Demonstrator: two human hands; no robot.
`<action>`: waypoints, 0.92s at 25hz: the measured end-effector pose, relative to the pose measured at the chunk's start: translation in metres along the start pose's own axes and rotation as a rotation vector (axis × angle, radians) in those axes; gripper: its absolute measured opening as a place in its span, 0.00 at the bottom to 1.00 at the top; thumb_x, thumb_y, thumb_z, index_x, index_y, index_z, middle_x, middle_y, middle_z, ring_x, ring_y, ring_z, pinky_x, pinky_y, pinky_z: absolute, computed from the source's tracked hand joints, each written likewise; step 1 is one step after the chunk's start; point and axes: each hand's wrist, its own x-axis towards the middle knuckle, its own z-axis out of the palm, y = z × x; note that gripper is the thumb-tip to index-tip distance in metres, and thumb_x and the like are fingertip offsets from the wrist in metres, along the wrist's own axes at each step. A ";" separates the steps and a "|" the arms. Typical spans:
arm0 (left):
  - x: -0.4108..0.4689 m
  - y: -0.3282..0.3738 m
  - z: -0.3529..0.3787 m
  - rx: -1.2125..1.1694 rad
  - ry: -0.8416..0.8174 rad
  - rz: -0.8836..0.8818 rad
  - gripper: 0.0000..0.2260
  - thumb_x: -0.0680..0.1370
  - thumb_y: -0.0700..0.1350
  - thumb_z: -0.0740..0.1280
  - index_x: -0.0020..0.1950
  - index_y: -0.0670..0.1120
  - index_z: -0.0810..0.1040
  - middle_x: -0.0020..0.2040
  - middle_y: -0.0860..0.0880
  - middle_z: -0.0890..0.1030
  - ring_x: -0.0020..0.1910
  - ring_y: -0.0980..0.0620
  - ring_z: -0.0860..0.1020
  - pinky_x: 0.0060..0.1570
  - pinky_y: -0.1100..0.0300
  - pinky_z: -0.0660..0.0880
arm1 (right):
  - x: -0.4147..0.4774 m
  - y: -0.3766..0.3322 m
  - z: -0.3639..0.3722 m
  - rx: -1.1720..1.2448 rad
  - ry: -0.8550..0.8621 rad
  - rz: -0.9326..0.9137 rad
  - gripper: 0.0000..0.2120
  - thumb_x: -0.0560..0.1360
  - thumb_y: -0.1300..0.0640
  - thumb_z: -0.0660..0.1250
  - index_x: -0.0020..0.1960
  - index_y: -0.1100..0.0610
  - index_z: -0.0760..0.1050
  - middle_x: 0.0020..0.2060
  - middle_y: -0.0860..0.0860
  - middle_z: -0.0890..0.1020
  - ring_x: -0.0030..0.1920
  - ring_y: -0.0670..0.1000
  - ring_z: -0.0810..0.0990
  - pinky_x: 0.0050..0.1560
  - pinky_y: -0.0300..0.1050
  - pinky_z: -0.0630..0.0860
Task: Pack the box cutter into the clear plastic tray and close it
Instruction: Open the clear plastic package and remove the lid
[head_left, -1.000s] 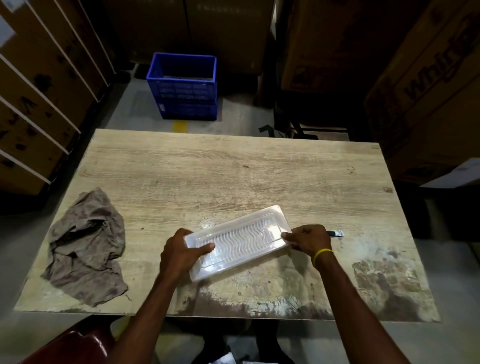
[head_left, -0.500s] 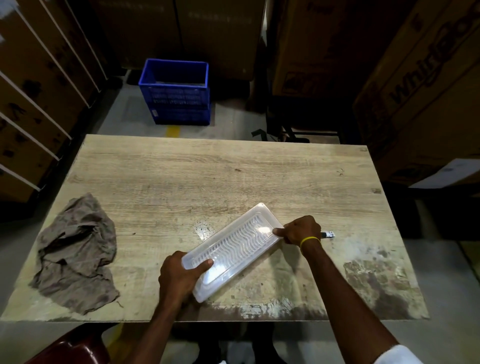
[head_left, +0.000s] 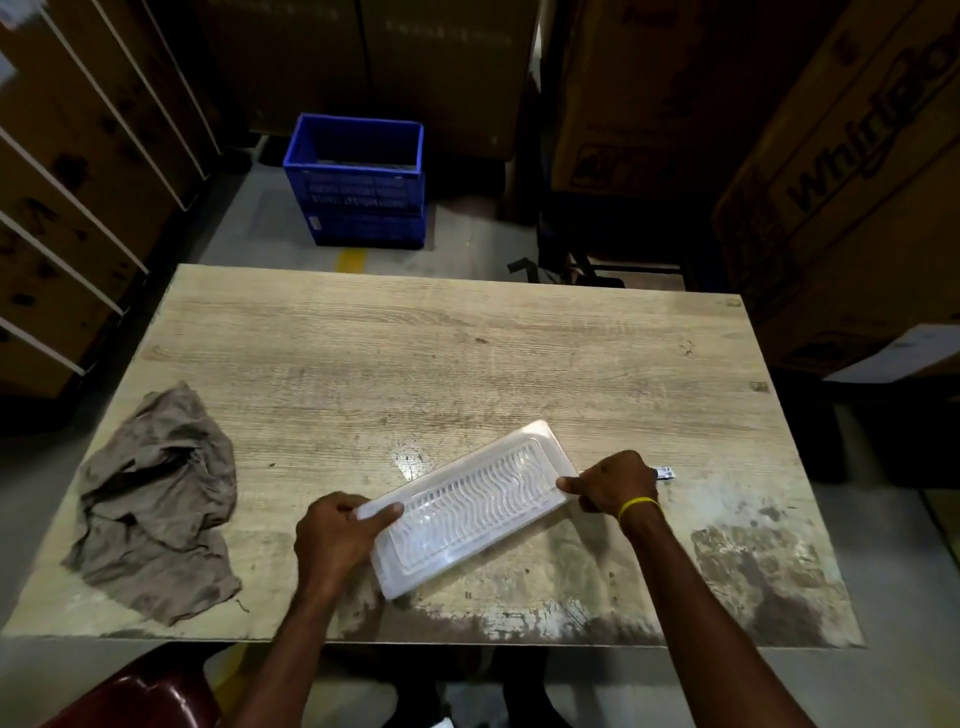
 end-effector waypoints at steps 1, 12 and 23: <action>0.012 0.005 -0.006 0.007 -0.060 -0.012 0.20 0.57 0.56 0.85 0.38 0.47 0.83 0.38 0.49 0.85 0.40 0.46 0.84 0.41 0.48 0.83 | -0.004 0.009 -0.001 0.002 -0.018 -0.004 0.22 0.60 0.43 0.82 0.25 0.59 0.78 0.25 0.54 0.84 0.25 0.47 0.79 0.30 0.39 0.72; 0.083 0.094 -0.009 0.570 -0.176 0.185 0.28 0.47 0.62 0.85 0.28 0.42 0.79 0.26 0.45 0.83 0.25 0.53 0.81 0.37 0.58 0.80 | -0.025 0.048 0.013 0.164 -0.033 -0.039 0.25 0.59 0.45 0.82 0.30 0.67 0.81 0.28 0.60 0.85 0.29 0.56 0.83 0.44 0.48 0.80; -0.007 -0.007 -0.004 -0.151 -0.061 -0.110 0.26 0.61 0.59 0.82 0.29 0.36 0.79 0.27 0.41 0.83 0.27 0.45 0.84 0.38 0.43 0.85 | -0.023 0.051 0.018 0.190 -0.011 -0.028 0.24 0.59 0.43 0.82 0.27 0.64 0.82 0.23 0.56 0.84 0.27 0.52 0.81 0.38 0.43 0.75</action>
